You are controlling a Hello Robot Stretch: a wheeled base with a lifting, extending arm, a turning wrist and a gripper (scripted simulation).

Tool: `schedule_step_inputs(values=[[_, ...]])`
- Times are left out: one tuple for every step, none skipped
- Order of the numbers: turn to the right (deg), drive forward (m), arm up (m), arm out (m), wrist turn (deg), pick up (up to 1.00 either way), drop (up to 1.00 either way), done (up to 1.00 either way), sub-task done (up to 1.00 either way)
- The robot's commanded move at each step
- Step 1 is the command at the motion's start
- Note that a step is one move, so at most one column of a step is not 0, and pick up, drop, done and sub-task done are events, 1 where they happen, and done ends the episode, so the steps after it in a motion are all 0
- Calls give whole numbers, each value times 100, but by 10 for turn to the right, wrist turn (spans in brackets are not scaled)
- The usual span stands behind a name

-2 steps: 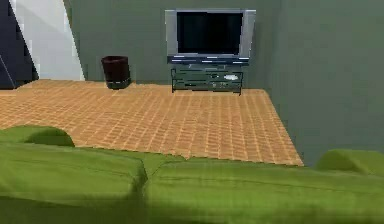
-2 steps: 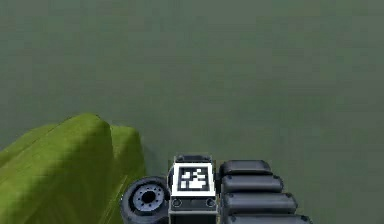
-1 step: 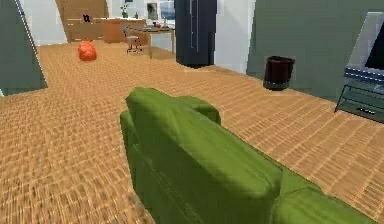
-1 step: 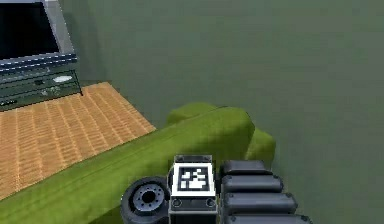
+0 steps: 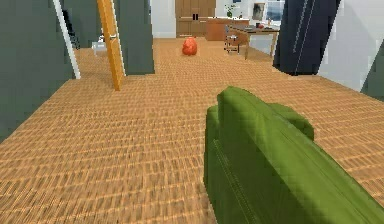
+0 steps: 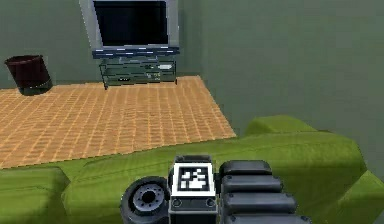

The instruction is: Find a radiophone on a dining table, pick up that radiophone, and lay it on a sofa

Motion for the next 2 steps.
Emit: schedule_step_inputs(values=[[0,0,0,36,0,0,0,0,0],[0,0,0,0,390,0,0,0,0]])
